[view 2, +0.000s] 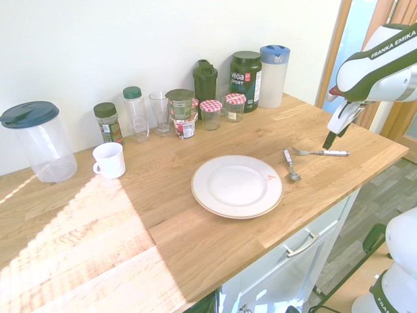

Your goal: Put the fork into the plate

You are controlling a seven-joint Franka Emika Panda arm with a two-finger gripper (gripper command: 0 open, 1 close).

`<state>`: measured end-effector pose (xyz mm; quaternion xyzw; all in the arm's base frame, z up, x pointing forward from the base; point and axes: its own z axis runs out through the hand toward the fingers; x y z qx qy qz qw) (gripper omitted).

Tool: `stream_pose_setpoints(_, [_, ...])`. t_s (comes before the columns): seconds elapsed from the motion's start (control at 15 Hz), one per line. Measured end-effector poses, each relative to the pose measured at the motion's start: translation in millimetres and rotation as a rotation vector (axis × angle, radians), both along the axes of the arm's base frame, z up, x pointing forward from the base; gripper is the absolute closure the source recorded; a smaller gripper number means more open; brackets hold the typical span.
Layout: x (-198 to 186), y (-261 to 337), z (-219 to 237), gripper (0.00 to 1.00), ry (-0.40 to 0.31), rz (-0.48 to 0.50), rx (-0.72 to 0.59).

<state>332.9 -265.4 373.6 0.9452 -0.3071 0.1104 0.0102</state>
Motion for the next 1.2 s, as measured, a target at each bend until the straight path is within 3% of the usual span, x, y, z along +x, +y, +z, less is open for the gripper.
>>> stream_pose_setpoints(0.6, [21,-24,-28,0.00,0.024,0.114,0.035])
stream_pose_setpoints(0.67, [21,-24,-28,1.00,0.026,0.117,0.034])
stream_pose_setpoints(1.2, [18,-20,-35,1.00,0.050,0.138,0.030])
